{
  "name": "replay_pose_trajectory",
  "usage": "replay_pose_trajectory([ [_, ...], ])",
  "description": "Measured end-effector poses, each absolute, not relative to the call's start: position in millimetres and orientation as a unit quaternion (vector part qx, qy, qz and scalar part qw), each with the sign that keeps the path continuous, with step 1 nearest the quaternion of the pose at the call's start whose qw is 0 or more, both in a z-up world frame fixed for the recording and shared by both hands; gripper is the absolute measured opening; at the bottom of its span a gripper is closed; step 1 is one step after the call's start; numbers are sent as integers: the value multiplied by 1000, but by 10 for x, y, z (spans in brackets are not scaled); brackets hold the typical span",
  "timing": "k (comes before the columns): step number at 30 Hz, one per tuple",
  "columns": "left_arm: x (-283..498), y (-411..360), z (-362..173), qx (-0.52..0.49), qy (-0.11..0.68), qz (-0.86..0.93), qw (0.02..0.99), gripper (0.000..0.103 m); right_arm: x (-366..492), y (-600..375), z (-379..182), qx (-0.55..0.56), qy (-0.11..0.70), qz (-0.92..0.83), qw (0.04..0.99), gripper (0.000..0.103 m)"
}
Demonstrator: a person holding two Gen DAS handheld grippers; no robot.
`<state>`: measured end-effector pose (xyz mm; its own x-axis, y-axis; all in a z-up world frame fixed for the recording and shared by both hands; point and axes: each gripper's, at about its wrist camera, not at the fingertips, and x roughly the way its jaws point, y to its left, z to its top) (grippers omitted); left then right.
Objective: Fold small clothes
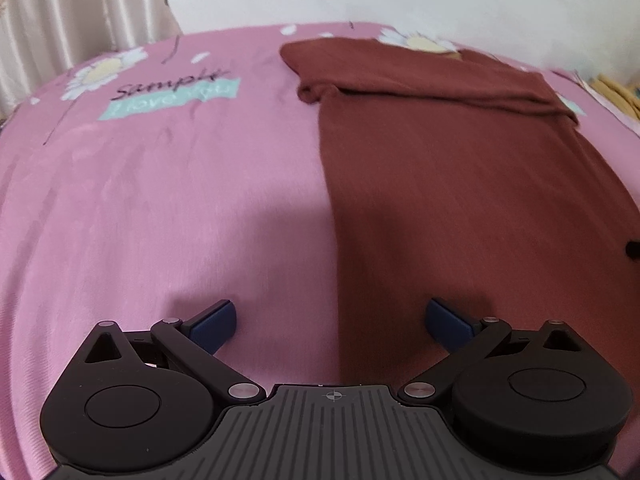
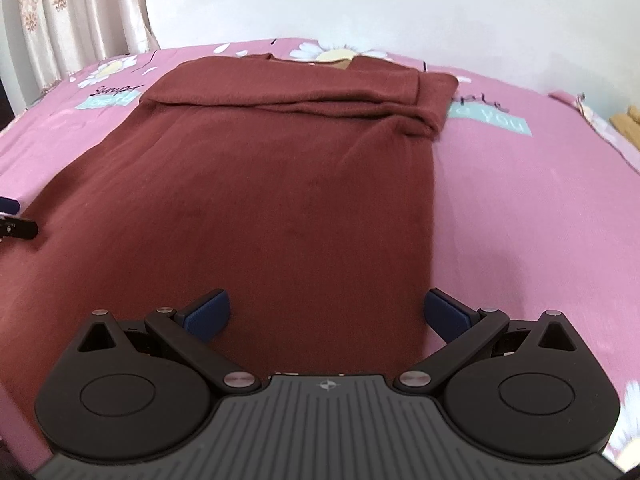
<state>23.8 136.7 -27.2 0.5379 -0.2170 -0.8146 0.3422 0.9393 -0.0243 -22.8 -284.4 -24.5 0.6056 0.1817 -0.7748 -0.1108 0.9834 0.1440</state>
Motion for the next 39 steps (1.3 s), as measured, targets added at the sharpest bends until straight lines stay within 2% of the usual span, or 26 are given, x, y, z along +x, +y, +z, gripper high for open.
replay_pose_trajectory([
  [7, 45, 1476, -195, 68, 493, -239, 834, 103, -594, -3389, -132, 158, 454, 101, 871, 103],
  [13, 29, 1674, -230, -36, 517, -362, 775, 103, -840, -3751, -132, 286, 467, 159, 822, 103],
  [17, 152, 1780, -329, -109, 503, -395, 761, 103, -858, -3767, -212, 356, 480, 223, 770, 103],
  [22, 286, 1750, -487, -188, 493, -435, 729, 103, -803, -3698, -237, 385, 474, 245, 753, 103],
  [33, 193, 1967, -513, -236, 472, -456, 717, 103, -723, -3759, -366, 431, 464, 260, 729, 102],
  [34, 220, 1938, -517, -242, 470, -456, 716, 103, -687, -3716, -363, 428, 464, 260, 731, 100],
  [35, 250, 1899, -524, -244, 469, -455, 717, 103, -667, -3681, -361, 422, 467, 256, 734, 91],
  [36, 269, 1869, -524, -244, 468, -452, 719, 103, -628, -3644, -370, 415, 474, 251, 735, 77],
  [39, 283, 1838, -525, -241, 466, -443, 727, 103, -623, -3659, -403, 407, 483, 239, 738, 50],
])
